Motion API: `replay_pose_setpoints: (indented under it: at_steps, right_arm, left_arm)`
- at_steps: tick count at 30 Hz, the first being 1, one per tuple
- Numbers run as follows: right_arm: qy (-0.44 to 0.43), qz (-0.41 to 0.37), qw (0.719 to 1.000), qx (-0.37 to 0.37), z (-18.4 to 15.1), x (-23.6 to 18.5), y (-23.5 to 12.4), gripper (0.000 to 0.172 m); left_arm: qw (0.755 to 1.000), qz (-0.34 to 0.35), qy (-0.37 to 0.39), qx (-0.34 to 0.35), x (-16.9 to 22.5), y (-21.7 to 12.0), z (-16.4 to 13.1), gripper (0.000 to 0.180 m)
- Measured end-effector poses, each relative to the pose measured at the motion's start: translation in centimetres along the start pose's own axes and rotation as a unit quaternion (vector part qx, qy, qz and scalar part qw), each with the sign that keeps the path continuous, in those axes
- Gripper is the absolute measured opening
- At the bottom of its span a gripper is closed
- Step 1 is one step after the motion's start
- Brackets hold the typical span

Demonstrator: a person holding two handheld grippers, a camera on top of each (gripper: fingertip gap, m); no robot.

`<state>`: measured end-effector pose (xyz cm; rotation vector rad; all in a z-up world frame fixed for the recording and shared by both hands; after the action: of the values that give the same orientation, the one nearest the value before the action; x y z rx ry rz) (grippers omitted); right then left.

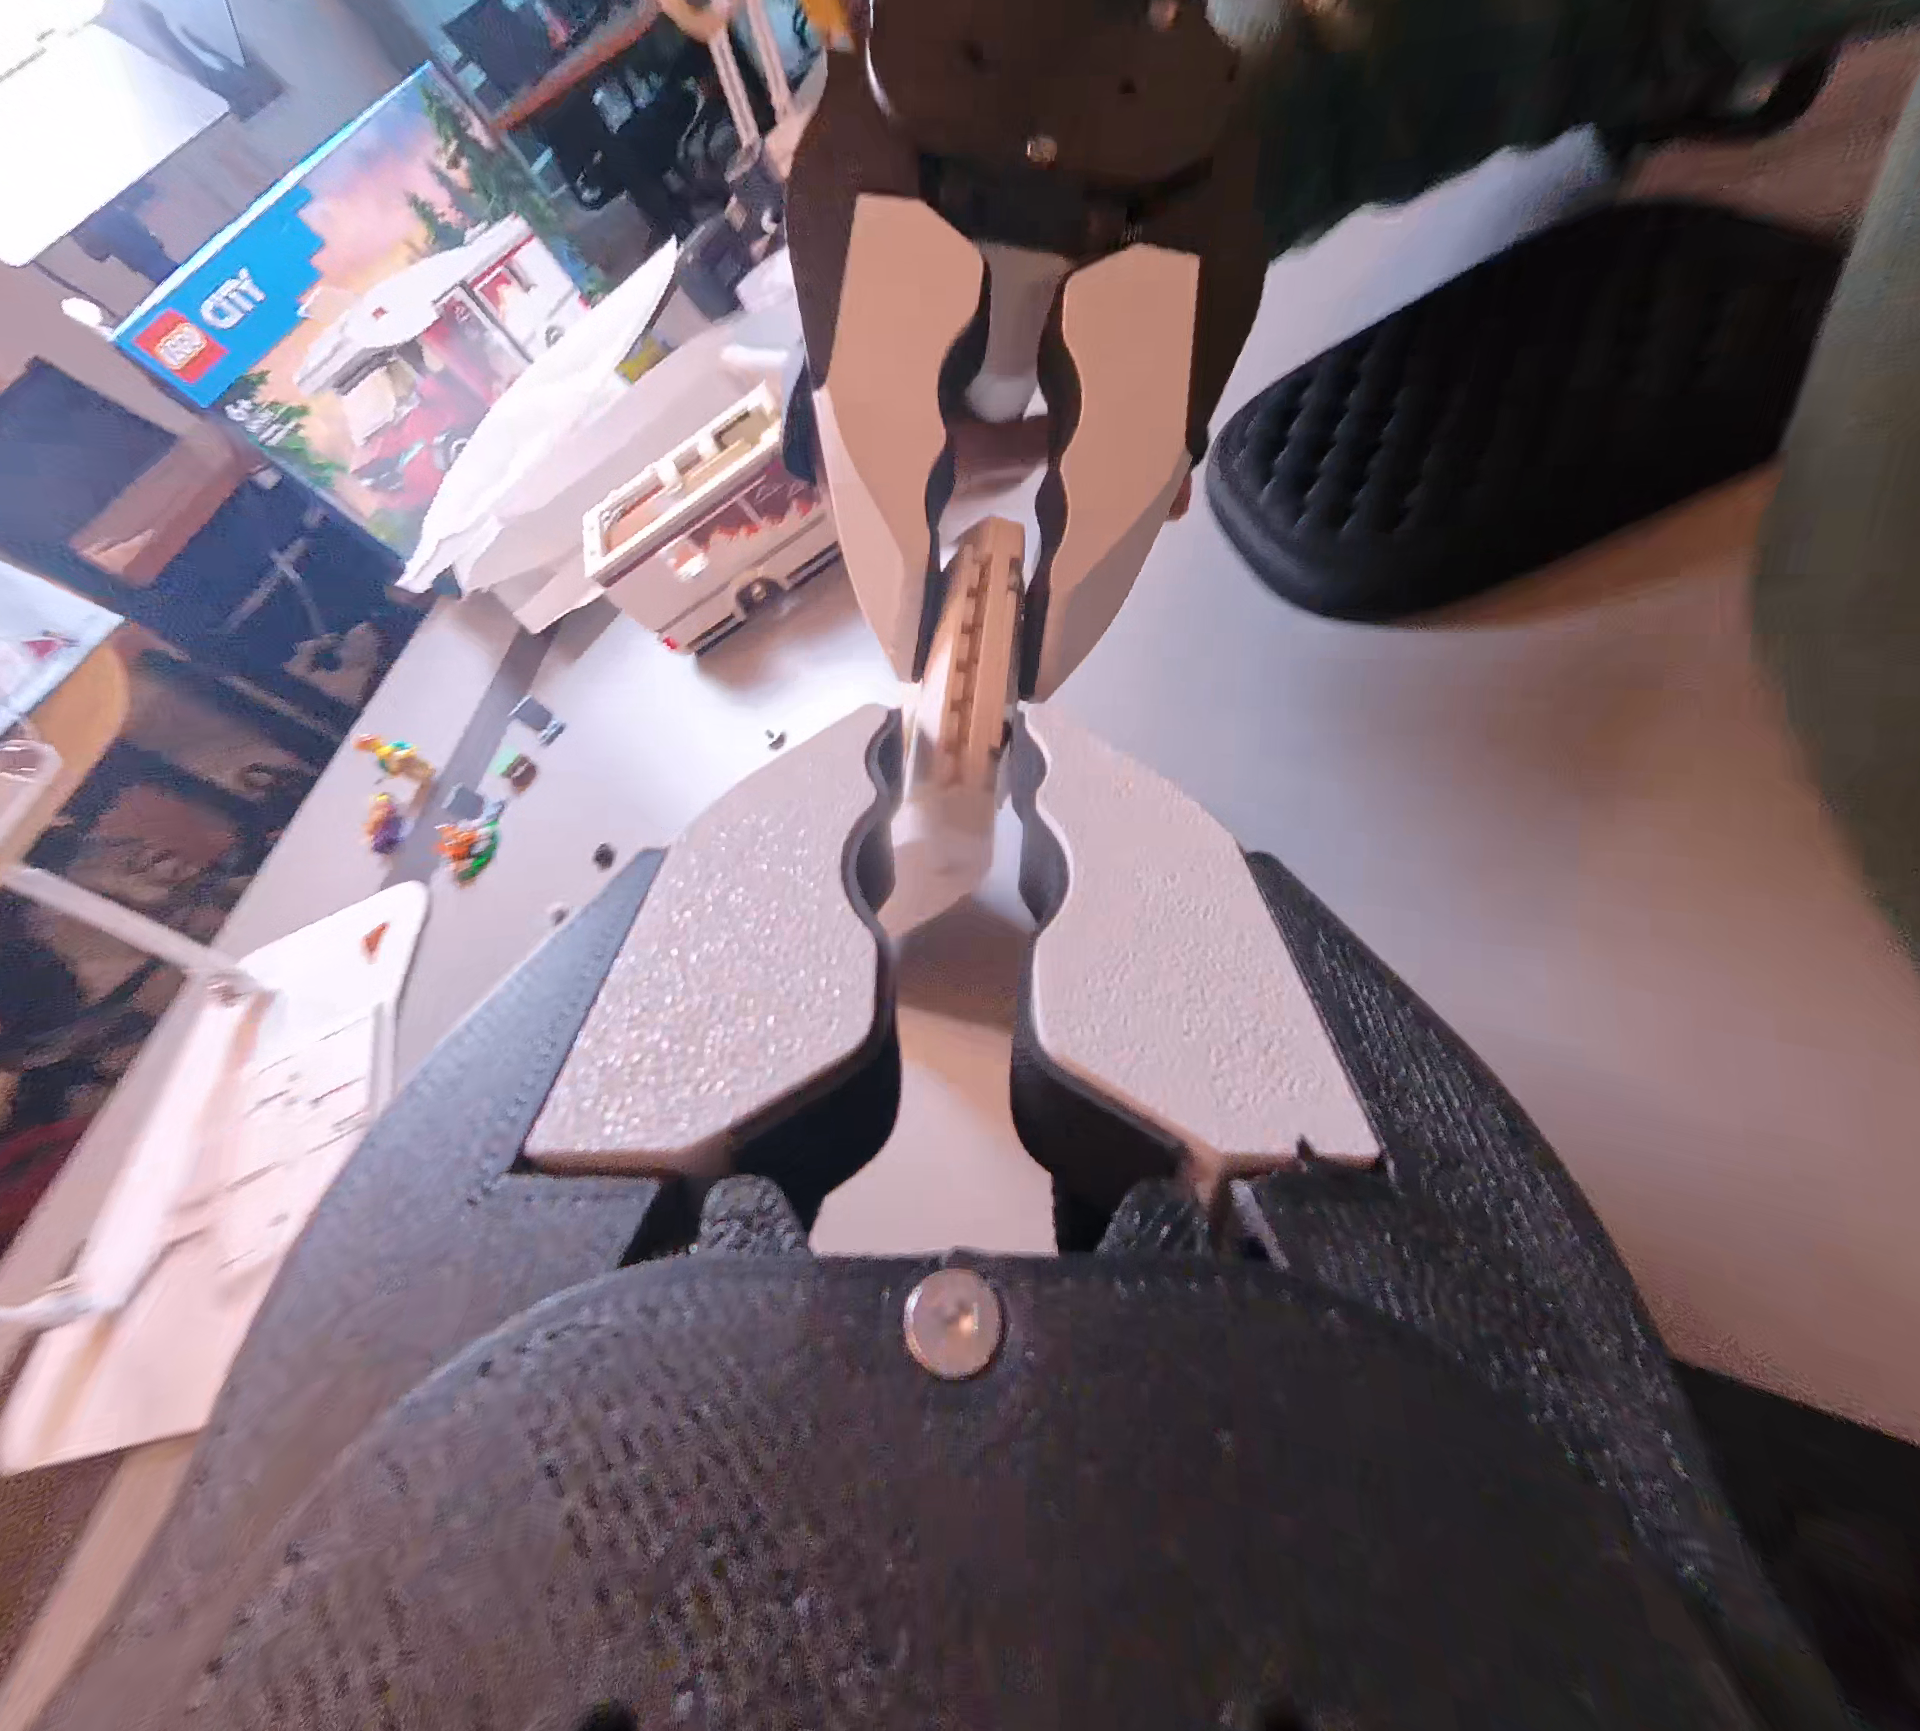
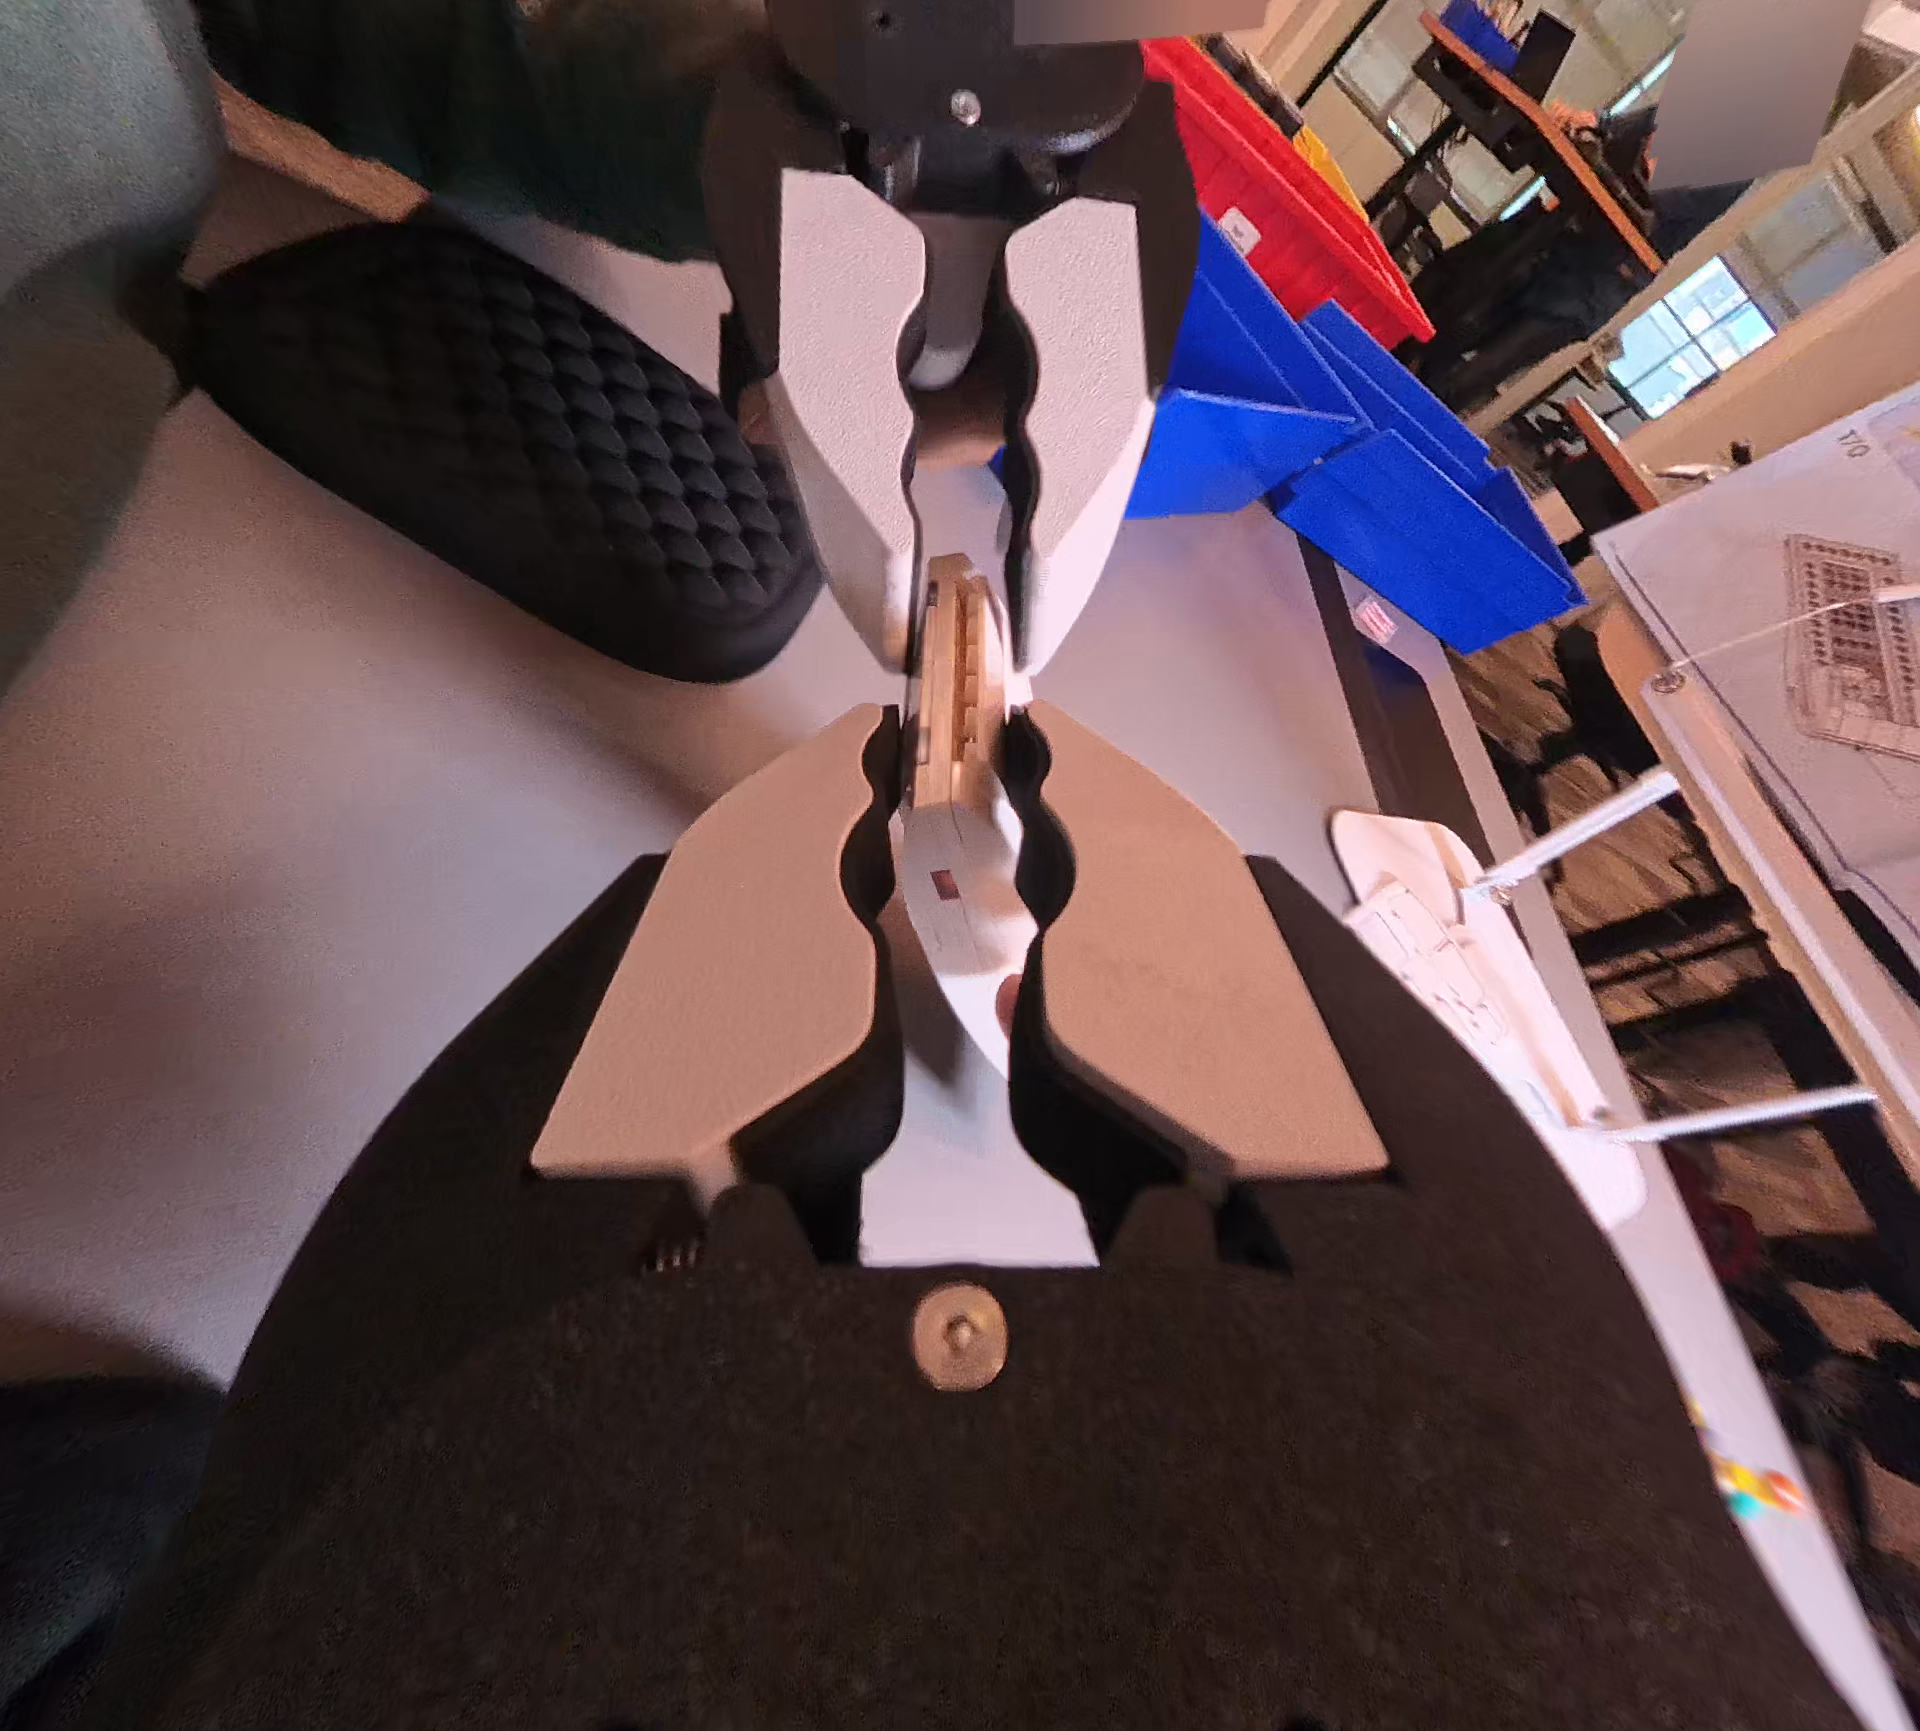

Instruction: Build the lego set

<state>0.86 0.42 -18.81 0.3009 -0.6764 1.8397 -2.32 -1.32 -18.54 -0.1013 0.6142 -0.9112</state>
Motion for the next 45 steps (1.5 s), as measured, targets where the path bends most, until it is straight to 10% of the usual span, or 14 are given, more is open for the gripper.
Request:
replay_pose_setpoints:
  at_steps: [45]
  right_arm:
    - [0.034, -0.022, 0.998, 0.038, 0.1, 0.6, -1.4, 0.018]
  left_arm:
    - [0.997, -0.010, 0.080, -0.014, -0.7, 1.6, -0.2, 0.024]
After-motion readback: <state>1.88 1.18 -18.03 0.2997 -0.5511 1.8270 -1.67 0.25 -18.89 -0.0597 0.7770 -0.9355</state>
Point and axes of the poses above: each gripper's, where its closed fingertips meet, y out along the fingers, z out of its top, x = y × z across the jaws, the point moved 2 cm from there along -y, back along the fingers, and after that the axes turned 2 degrees about y, right-handed, at the moved point
